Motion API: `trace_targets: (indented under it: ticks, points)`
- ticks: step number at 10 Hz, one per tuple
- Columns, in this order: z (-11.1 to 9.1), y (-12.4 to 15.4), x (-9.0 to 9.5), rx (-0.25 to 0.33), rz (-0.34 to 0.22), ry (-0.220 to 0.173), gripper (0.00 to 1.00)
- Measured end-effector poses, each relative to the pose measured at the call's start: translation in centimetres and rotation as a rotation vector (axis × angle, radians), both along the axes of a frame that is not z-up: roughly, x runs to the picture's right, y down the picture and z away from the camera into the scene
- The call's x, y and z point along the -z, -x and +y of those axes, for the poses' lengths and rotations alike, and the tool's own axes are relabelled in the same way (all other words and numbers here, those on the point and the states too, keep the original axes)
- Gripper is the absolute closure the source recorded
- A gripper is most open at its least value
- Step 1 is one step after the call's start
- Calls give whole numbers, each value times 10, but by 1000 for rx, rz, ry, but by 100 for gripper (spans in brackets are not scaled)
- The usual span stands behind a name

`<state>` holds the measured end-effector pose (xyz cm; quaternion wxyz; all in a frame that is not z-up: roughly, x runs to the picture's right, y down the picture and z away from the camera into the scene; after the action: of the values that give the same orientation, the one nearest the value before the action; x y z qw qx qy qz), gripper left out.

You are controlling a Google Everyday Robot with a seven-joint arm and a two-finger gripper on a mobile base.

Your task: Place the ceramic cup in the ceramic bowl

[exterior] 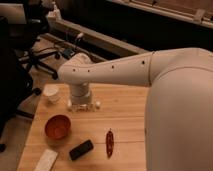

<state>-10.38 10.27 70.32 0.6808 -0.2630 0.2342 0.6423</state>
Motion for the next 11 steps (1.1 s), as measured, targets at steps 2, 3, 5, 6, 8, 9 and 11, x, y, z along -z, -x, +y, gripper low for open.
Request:
trace_targets:
  ticks: [2,3,5,6,8,9,11]
  points:
    - [0,0,0,0,0,0,35]
    - [0,0,0,1,0,-1,35]
    - [0,0,0,3,0,-1,35]
    - [-1,1,-2,8,10,-14,35]
    - [-14,26,-7,45,31,-91,35]
    - [-27,54,-8,71,41,-157,35]
    - [-47,118,-5,91,42,-268,35]
